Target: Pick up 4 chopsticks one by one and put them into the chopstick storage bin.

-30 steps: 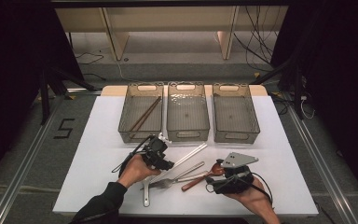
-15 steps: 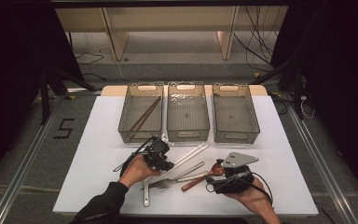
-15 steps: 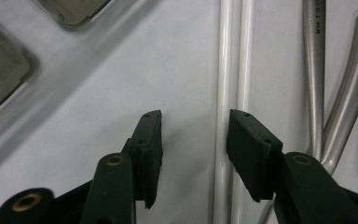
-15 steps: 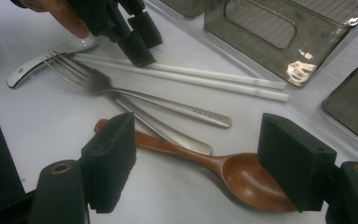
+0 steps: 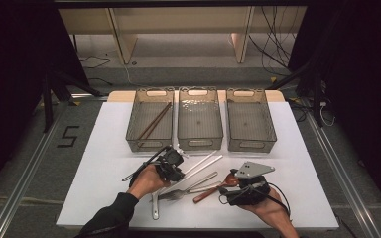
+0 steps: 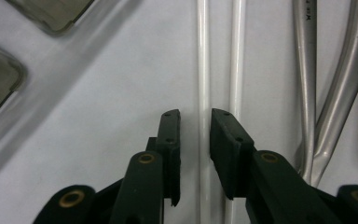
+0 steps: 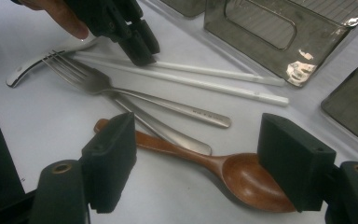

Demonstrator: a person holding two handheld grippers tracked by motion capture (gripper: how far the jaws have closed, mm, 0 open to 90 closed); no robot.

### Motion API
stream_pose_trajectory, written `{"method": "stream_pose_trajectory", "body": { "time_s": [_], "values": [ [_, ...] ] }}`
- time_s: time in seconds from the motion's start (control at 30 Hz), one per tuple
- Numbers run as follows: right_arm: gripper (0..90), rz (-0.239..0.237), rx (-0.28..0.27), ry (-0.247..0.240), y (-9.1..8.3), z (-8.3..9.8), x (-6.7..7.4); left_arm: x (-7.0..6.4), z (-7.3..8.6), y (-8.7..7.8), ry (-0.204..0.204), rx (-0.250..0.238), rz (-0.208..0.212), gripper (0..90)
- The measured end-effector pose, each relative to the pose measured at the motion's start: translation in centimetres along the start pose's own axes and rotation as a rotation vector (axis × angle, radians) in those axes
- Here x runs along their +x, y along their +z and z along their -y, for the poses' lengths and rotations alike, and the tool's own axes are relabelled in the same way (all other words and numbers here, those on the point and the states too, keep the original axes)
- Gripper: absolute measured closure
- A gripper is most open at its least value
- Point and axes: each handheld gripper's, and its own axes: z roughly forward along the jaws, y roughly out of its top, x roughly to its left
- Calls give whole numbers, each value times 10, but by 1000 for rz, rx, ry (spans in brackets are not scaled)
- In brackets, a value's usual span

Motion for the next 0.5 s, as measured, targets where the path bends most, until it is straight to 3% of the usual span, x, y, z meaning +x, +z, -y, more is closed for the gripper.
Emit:
{"method": "stream_pose_trajectory", "body": {
  "time_s": [0.27, 0.5],
  "values": [
    [293, 0, 2, 1, 0, 0, 0, -6, -3, -1, 51, 48, 12, 748],
    [295, 2, 1, 0, -1, 0, -1, -7, -5, -1, 55, 67, 27, 823]
  ]
}}
